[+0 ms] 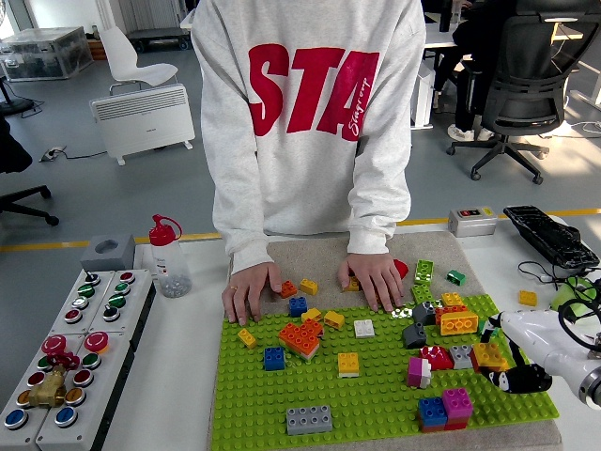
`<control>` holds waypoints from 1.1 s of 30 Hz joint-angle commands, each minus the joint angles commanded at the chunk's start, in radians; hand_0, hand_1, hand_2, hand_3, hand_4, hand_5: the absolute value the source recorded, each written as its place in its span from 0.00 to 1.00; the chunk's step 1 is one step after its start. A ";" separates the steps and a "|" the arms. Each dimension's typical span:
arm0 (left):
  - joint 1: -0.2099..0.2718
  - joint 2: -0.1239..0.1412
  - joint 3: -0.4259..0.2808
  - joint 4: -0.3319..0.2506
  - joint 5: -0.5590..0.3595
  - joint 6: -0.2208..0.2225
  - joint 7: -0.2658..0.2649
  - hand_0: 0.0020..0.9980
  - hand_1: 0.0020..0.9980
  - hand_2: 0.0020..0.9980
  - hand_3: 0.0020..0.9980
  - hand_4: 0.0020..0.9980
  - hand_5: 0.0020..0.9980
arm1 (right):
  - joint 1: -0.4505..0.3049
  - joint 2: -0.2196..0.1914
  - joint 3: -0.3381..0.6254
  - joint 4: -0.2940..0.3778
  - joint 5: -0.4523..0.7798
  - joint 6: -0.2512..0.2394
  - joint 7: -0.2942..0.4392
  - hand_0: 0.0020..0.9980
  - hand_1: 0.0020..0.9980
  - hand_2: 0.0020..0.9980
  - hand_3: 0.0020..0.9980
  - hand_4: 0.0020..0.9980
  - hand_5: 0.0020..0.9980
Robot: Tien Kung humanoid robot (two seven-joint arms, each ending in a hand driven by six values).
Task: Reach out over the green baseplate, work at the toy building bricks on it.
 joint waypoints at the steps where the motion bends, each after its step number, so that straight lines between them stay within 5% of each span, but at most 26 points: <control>1: 0.000 0.000 0.000 0.000 0.000 0.000 0.000 0.69 0.69 0.66 0.62 0.36 1.00 | 0.002 0.001 -0.002 0.000 0.000 -0.004 0.005 0.25 0.10 0.20 0.51 0.61 0.19; 33: 0.008 0.000 0.005 0.000 0.000 -0.004 0.008 0.69 0.69 0.66 0.62 0.36 1.00 | 0.008 -0.019 -0.043 0.000 0.000 -0.029 0.095 0.25 0.10 0.20 0.51 0.60 0.18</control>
